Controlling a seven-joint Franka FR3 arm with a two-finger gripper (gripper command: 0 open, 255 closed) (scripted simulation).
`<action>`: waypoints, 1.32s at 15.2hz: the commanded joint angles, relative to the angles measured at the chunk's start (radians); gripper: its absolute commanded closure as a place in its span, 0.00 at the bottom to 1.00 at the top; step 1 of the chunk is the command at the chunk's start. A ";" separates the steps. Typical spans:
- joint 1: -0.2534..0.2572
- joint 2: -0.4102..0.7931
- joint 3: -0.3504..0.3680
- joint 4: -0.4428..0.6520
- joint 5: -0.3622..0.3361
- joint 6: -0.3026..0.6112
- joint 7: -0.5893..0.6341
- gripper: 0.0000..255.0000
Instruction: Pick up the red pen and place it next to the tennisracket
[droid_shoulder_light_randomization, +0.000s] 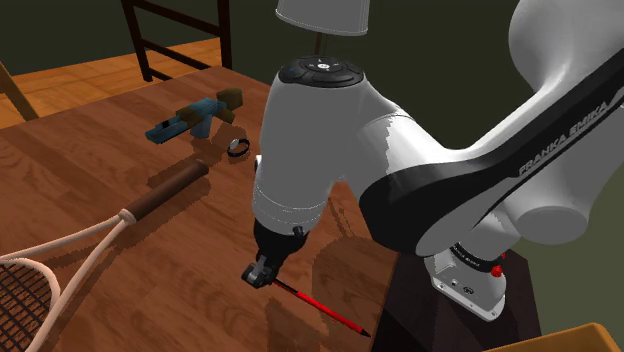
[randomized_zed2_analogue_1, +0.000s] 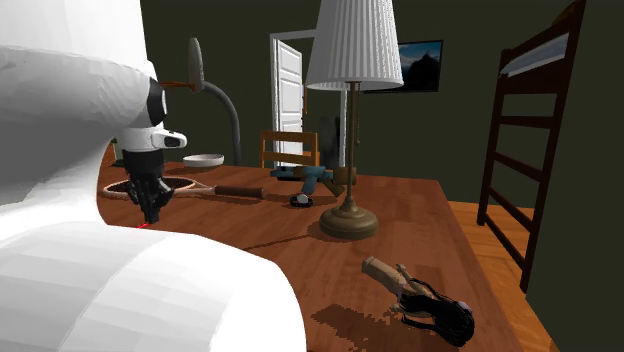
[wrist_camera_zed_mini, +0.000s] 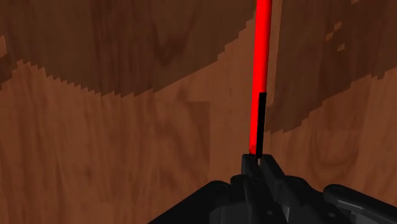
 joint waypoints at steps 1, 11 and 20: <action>0.002 0.016 0.002 -0.014 -0.015 0.028 0.013 1.00; 0.003 0.026 0.002 -0.019 -0.024 0.040 0.020 0.00; -0.001 -0.080 -0.006 0.024 0.065 -0.087 -0.045 0.00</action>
